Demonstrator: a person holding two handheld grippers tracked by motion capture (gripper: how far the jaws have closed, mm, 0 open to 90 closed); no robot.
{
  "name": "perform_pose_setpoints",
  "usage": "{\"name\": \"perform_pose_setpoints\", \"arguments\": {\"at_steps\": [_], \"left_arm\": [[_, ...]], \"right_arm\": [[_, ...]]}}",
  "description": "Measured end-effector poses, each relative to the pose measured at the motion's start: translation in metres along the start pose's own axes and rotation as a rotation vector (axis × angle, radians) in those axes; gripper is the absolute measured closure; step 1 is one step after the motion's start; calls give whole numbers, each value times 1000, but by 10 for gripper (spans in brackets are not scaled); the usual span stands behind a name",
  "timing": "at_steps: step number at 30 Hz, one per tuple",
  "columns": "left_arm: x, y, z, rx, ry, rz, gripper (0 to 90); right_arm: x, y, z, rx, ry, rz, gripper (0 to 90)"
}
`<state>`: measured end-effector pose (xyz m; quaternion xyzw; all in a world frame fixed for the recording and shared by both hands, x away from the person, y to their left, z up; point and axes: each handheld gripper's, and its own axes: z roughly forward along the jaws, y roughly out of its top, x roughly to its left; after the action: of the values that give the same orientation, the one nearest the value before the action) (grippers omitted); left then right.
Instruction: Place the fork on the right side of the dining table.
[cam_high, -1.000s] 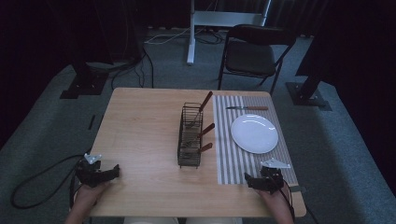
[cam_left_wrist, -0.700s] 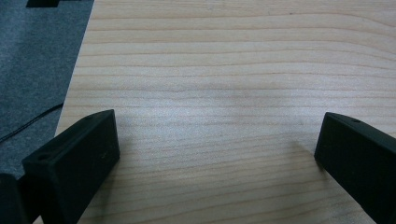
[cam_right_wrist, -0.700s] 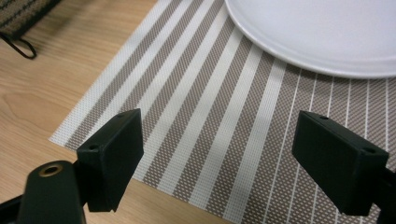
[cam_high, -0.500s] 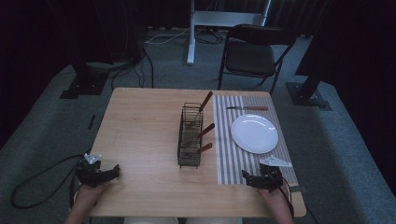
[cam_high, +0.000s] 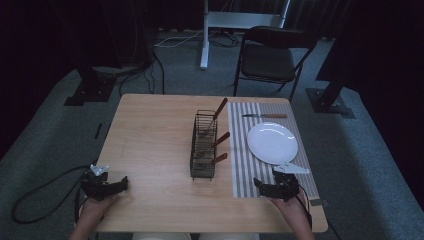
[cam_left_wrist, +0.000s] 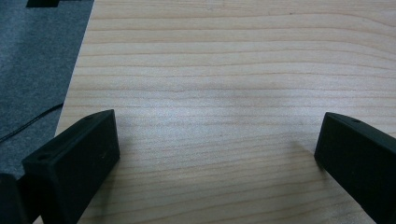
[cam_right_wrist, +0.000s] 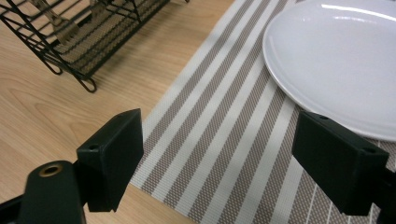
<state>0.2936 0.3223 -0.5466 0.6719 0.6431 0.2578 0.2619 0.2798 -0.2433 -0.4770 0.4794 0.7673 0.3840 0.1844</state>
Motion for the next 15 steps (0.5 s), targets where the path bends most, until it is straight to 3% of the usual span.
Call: {"name": "perform_pose_setpoints", "arguments": {"at_steps": [15], "left_arm": [[0, 0, 0, 3, 1, 3, 3]], "right_arm": [[7, 29, 1, -52, 33, -21, 164]]}}
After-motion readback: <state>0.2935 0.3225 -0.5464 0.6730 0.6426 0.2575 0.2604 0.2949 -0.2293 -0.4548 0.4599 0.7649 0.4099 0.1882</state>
